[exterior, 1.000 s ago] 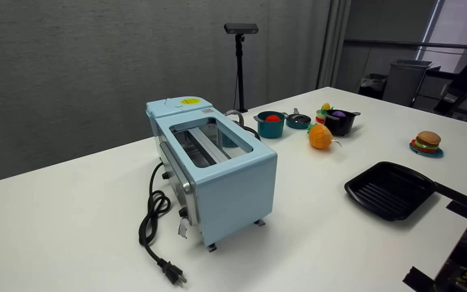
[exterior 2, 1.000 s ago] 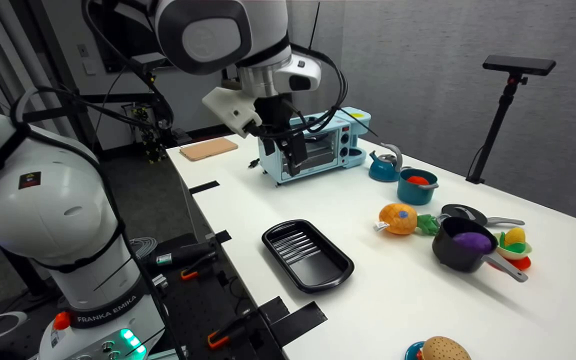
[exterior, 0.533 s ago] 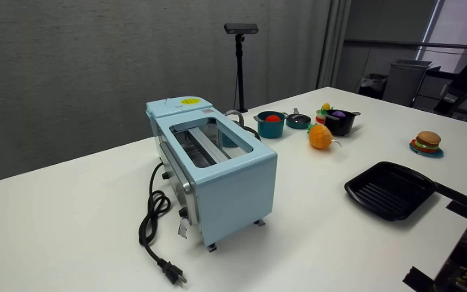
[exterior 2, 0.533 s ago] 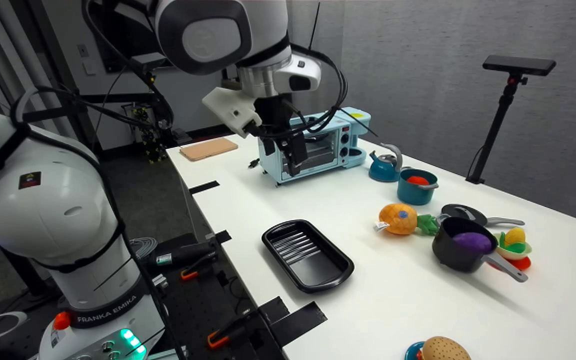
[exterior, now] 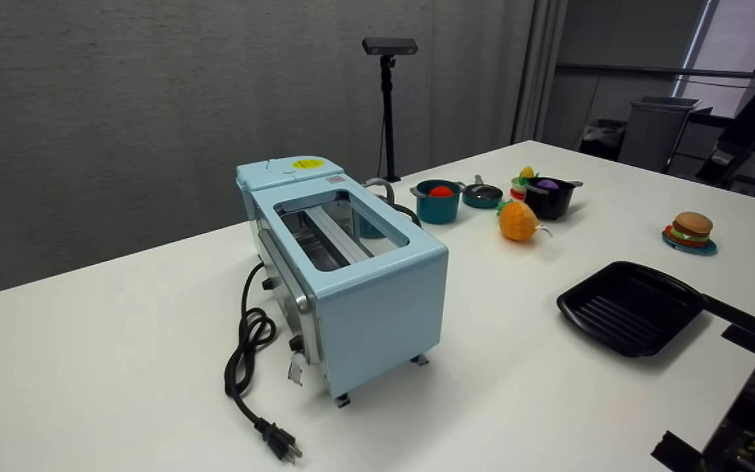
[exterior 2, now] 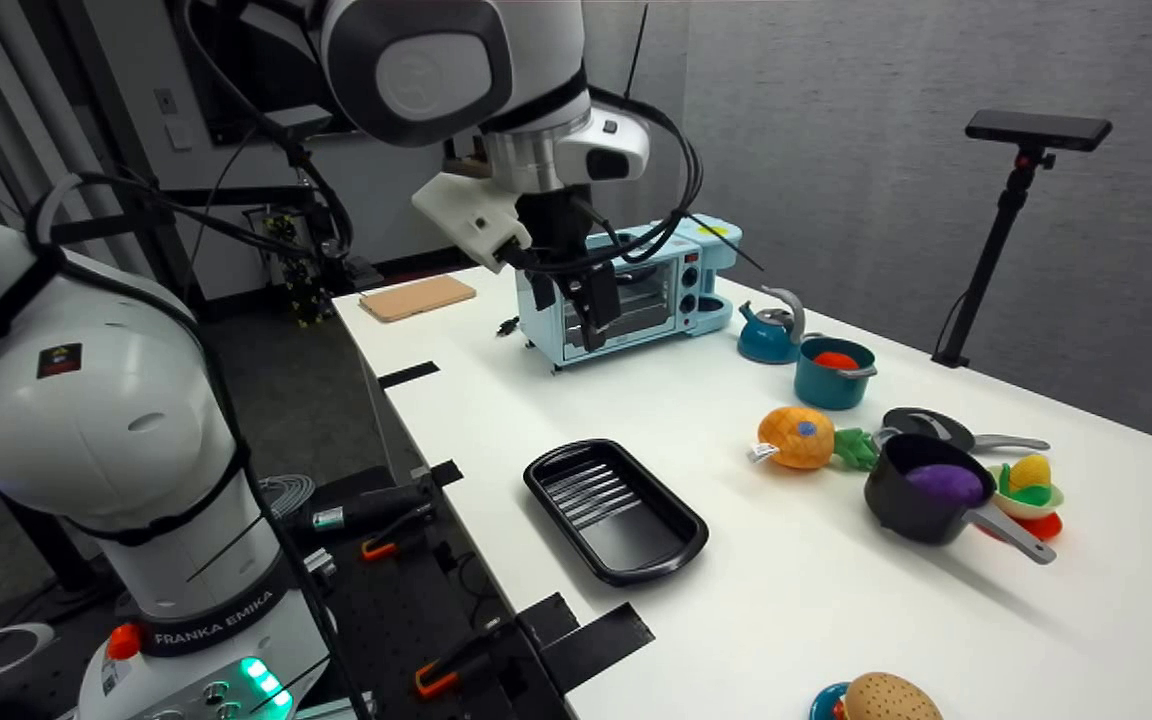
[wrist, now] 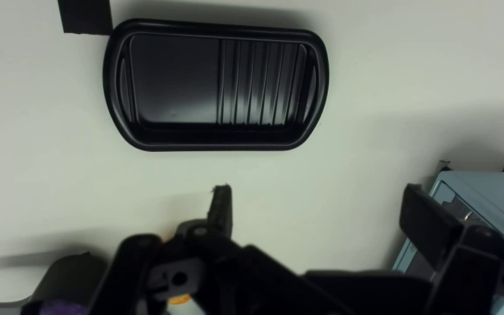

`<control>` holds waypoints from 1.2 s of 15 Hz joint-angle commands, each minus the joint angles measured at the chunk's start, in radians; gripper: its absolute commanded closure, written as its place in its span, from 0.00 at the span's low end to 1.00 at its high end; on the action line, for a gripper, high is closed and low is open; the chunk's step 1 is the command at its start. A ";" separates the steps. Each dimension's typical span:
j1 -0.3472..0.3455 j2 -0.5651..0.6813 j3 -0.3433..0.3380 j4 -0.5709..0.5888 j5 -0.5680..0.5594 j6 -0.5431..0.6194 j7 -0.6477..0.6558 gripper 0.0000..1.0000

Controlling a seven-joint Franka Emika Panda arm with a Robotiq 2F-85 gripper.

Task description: Put the pineapple plush toy in the blue pot

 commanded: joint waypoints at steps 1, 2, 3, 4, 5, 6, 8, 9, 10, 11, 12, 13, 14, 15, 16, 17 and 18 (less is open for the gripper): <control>-0.014 0.057 0.009 0.031 0.016 0.014 -0.007 0.00; -0.014 0.073 0.008 0.041 0.018 0.017 -0.006 0.00; -0.012 0.097 0.006 0.057 0.022 0.020 -0.005 0.00; -0.012 0.120 0.006 0.071 0.024 0.025 -0.004 0.00; -0.012 0.146 0.005 0.085 0.027 0.031 -0.002 0.00; -0.011 0.174 0.004 0.100 0.030 0.043 -0.002 0.00; -0.013 0.238 0.003 0.131 0.037 0.081 0.001 0.00; -0.015 0.274 -0.001 0.153 0.042 0.097 -0.001 0.00; -0.016 0.314 -0.003 0.176 0.050 0.120 0.001 0.00; -0.017 0.350 -0.004 0.196 0.057 0.139 0.002 0.00; -0.018 0.390 -0.007 0.219 0.064 0.159 0.001 0.00; -0.023 0.433 -0.007 0.243 0.067 0.181 0.003 0.00; -0.027 0.468 -0.008 0.264 0.069 0.196 0.005 0.00; -0.034 0.507 -0.007 0.287 0.067 0.212 0.009 0.00; -0.044 0.544 -0.002 0.309 0.058 0.230 0.015 0.00; -0.054 0.578 0.001 0.330 0.051 0.246 0.018 0.00; -0.061 0.609 0.001 0.353 0.052 0.258 0.019 0.00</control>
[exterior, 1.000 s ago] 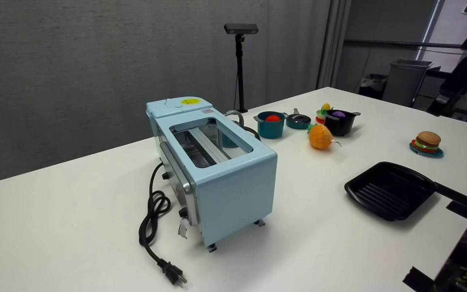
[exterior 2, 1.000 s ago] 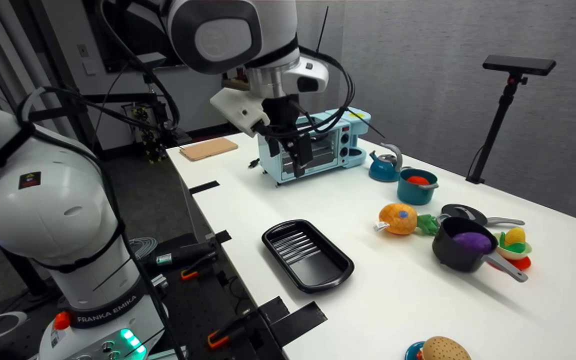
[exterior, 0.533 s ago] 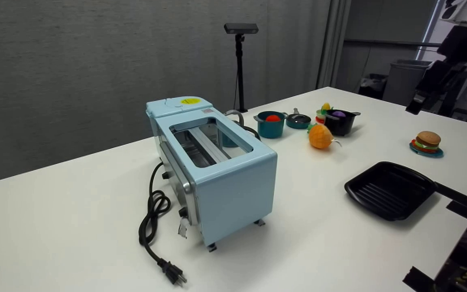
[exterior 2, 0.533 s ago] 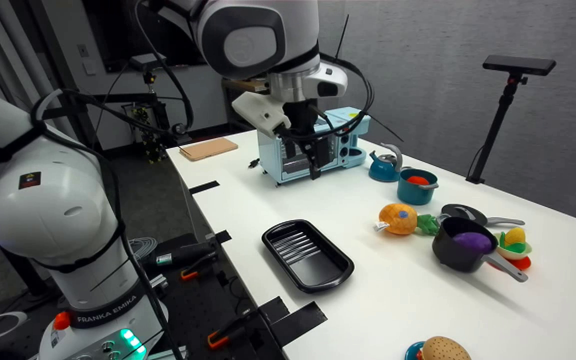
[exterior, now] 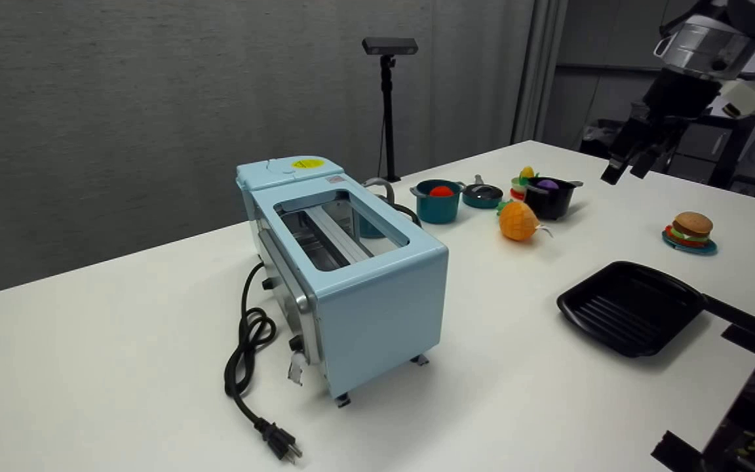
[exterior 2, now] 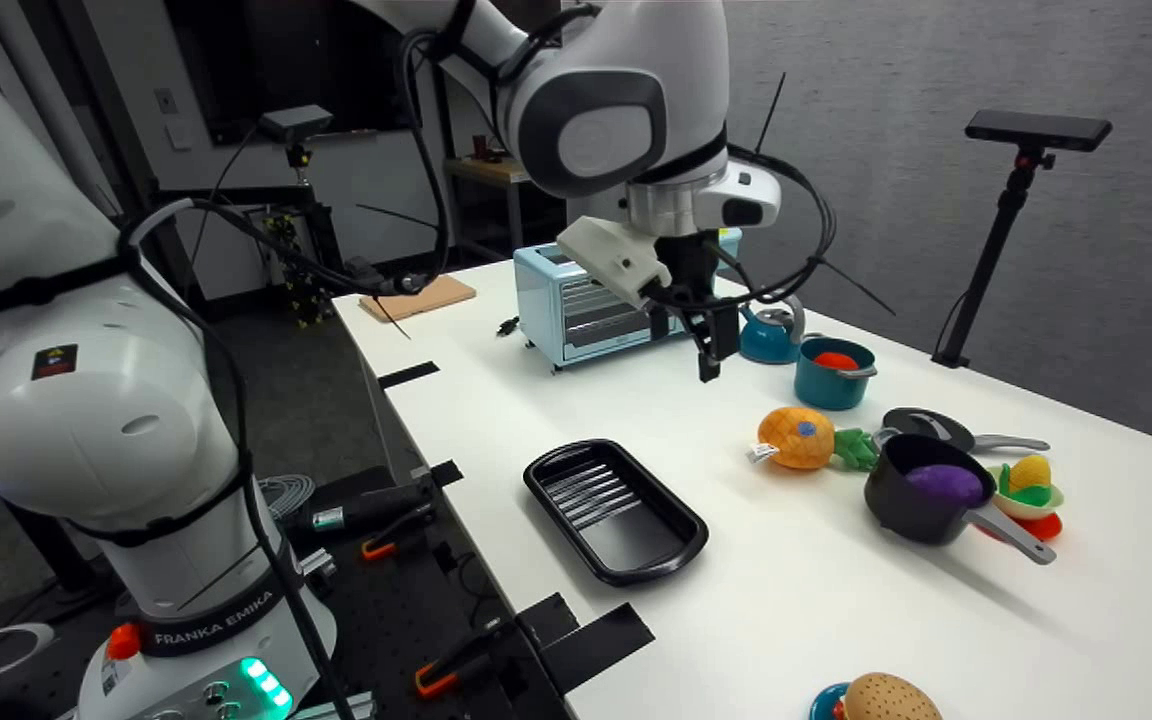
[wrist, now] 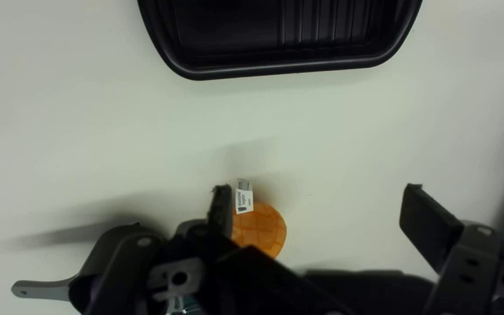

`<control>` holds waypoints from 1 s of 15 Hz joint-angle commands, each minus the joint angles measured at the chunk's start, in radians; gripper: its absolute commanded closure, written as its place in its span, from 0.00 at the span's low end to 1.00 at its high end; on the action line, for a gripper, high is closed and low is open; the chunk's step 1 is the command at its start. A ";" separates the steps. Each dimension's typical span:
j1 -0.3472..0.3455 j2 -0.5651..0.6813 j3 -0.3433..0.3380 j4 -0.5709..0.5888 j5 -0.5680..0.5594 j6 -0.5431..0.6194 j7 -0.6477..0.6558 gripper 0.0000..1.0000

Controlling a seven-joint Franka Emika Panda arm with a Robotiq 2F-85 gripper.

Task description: Put the pineapple plush toy in the blue pot

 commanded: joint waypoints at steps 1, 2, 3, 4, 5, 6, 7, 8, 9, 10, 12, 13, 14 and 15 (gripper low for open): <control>-0.043 0.139 0.017 0.107 0.006 0.041 0.013 0.00; -0.049 0.164 0.019 0.127 0.008 0.044 0.016 0.00; -0.055 0.183 0.021 0.142 0.011 0.047 0.014 0.00; -0.059 0.196 0.023 0.154 0.014 0.044 0.016 0.00; -0.065 0.203 0.026 0.162 0.010 0.039 0.022 0.00; -0.065 0.172 0.032 0.125 0.001 0.038 0.005 0.00; -0.068 0.186 0.033 0.136 0.000 0.038 0.008 0.00; -0.070 0.194 0.034 0.143 0.000 0.038 0.010 0.00; -0.070 0.198 0.035 0.147 0.000 0.038 0.010 0.00; -0.070 0.198 0.035 0.148 0.000 0.038 0.011 0.00; -0.070 0.198 0.035 0.149 0.000 0.038 0.011 0.00; -0.070 0.198 0.036 0.149 0.000 0.038 0.011 0.00; -0.070 0.198 0.036 0.149 0.000 0.038 0.011 0.00; -0.070 0.198 0.036 0.149 0.000 0.038 0.011 0.00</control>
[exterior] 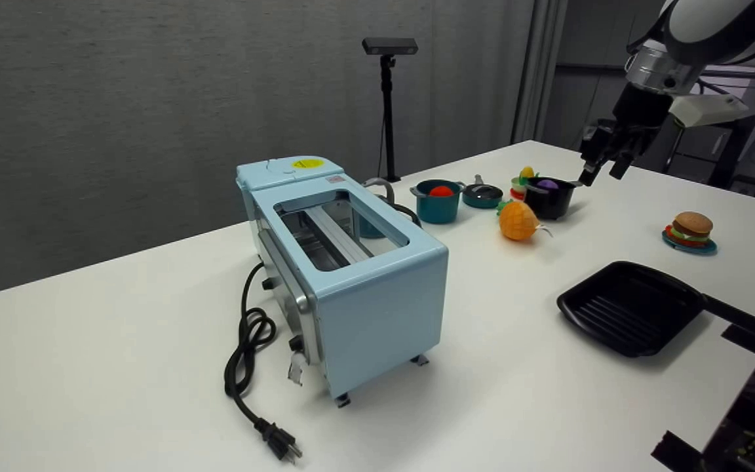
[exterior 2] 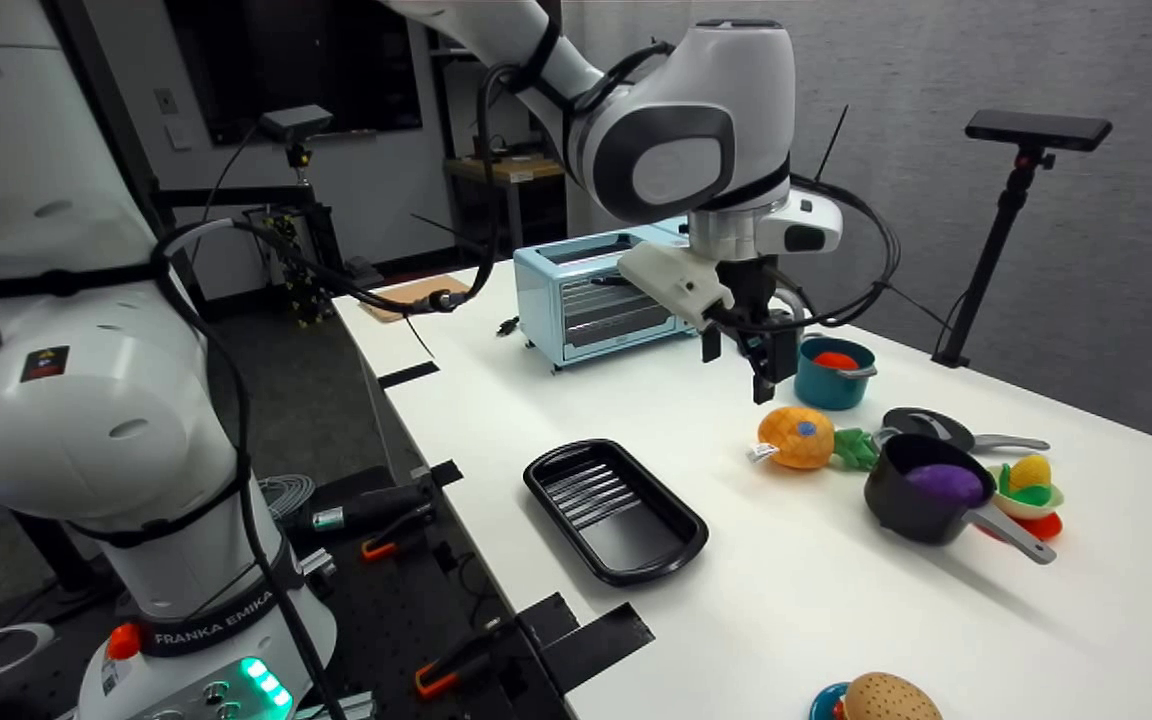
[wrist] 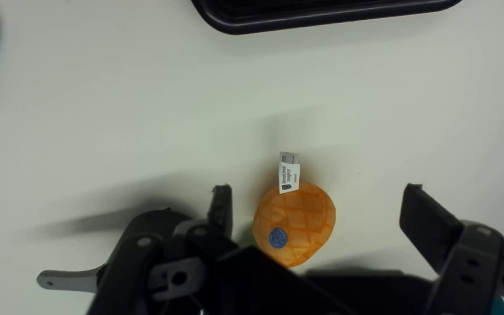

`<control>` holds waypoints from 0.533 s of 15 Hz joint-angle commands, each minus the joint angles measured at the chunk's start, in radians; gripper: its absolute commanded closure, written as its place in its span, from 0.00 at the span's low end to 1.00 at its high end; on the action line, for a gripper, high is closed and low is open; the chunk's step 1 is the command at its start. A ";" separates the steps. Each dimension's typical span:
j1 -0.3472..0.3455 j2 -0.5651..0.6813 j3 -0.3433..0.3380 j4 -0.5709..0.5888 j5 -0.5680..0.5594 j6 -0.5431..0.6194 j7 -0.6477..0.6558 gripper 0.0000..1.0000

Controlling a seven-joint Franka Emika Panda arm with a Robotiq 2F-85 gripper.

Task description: Put the pineapple plush toy in the blue pot

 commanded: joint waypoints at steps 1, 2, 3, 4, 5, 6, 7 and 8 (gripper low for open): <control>-0.029 -0.001 0.029 0.001 0.000 -0.002 0.001 0.00; -0.029 -0.001 0.029 0.001 0.000 -0.002 0.001 0.00; -0.029 -0.001 0.029 0.001 0.000 -0.002 0.001 0.00; -0.029 -0.001 0.031 -0.001 -0.007 -0.001 0.008 0.00; -0.028 0.000 0.033 -0.004 -0.007 0.014 0.012 0.00; -0.028 0.004 0.035 -0.003 -0.006 0.023 0.015 0.00; -0.028 0.014 0.038 0.003 -0.008 0.027 0.025 0.00; -0.028 0.022 0.040 0.007 -0.015 0.037 0.033 0.00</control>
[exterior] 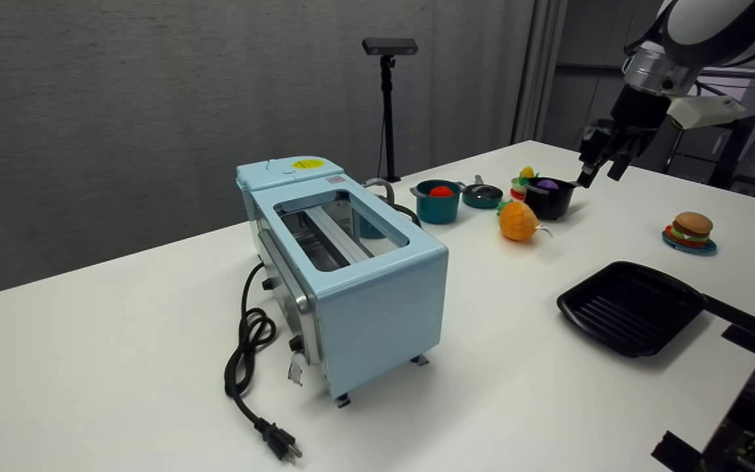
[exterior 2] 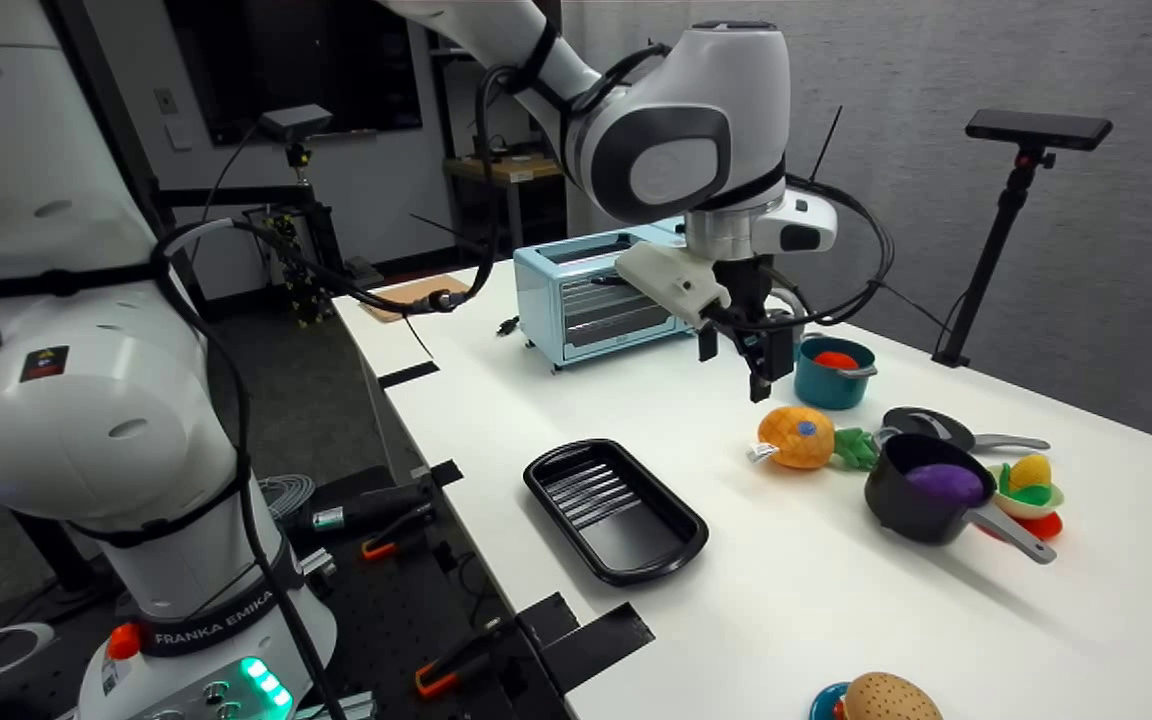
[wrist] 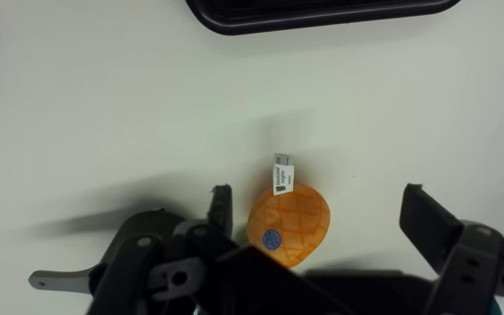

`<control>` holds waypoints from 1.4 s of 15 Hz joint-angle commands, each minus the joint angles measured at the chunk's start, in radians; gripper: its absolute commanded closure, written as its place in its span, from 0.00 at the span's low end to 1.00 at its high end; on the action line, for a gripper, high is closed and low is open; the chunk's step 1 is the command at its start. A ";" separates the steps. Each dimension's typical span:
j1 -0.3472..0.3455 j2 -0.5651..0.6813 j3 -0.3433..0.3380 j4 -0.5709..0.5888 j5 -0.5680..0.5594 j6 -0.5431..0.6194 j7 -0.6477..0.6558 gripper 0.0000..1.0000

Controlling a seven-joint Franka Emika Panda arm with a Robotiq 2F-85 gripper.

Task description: Put the pineapple plush toy in the blue pot

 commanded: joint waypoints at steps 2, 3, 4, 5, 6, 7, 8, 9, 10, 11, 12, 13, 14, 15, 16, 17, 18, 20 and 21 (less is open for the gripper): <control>-0.026 0.050 0.033 0.026 -0.022 0.051 0.055 0.00; -0.026 0.069 0.035 0.039 -0.031 0.057 0.072 0.00; -0.026 0.093 0.038 0.058 -0.036 0.057 0.085 0.00; -0.025 0.122 0.040 0.086 -0.038 0.047 0.095 0.00; -0.024 0.147 0.043 0.111 -0.040 0.044 0.105 0.00; -0.024 0.179 0.046 0.146 -0.037 0.034 0.111 0.00; -0.024 0.210 0.051 0.183 -0.028 0.024 0.113 0.00; -0.025 0.243 0.057 0.221 -0.019 0.016 0.109 0.00; -0.026 0.278 0.064 0.265 -0.011 0.003 0.104 0.00; -0.029 0.311 0.070 0.305 -0.007 -0.010 0.101 0.00; -0.030 0.347 0.076 0.350 -0.010 -0.028 0.098 0.00; -0.031 0.383 0.080 0.390 -0.016 -0.041 0.099 0.00; -0.032 0.423 0.083 0.436 -0.019 -0.069 0.104 0.00; -0.030 0.459 0.081 0.476 -0.032 -0.086 0.115 0.00; -0.028 0.493 0.078 0.513 -0.042 -0.103 0.125 0.00; -0.025 0.526 0.072 0.548 -0.055 -0.114 0.140 0.00; -0.030 0.553 0.068 0.582 -0.059 -0.125 0.144 0.00; -0.034 0.607 0.067 0.638 -0.070 -0.141 0.156 0.00; -0.040 0.631 0.070 0.660 -0.070 -0.137 0.153 0.00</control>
